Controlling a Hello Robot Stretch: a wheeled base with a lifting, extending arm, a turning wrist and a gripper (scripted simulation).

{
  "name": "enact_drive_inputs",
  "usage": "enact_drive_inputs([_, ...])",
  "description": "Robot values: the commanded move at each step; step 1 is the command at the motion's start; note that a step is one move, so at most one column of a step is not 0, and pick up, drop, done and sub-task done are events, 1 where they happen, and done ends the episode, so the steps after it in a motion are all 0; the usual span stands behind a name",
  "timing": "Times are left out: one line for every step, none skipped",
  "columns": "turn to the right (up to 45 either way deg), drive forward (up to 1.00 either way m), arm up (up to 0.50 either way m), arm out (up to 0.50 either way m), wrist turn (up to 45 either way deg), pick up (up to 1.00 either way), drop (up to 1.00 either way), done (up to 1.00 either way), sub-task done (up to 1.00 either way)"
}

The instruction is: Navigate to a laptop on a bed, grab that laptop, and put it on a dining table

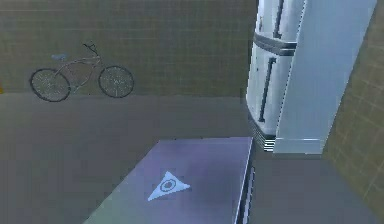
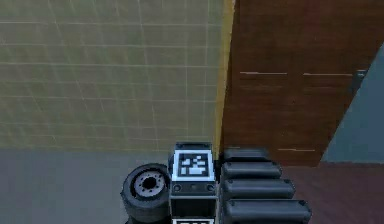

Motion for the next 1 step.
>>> enact_drive_inputs([-39.0,0.0,0.0,0.0,0.0,0.0,0.0,0.0,0.0])
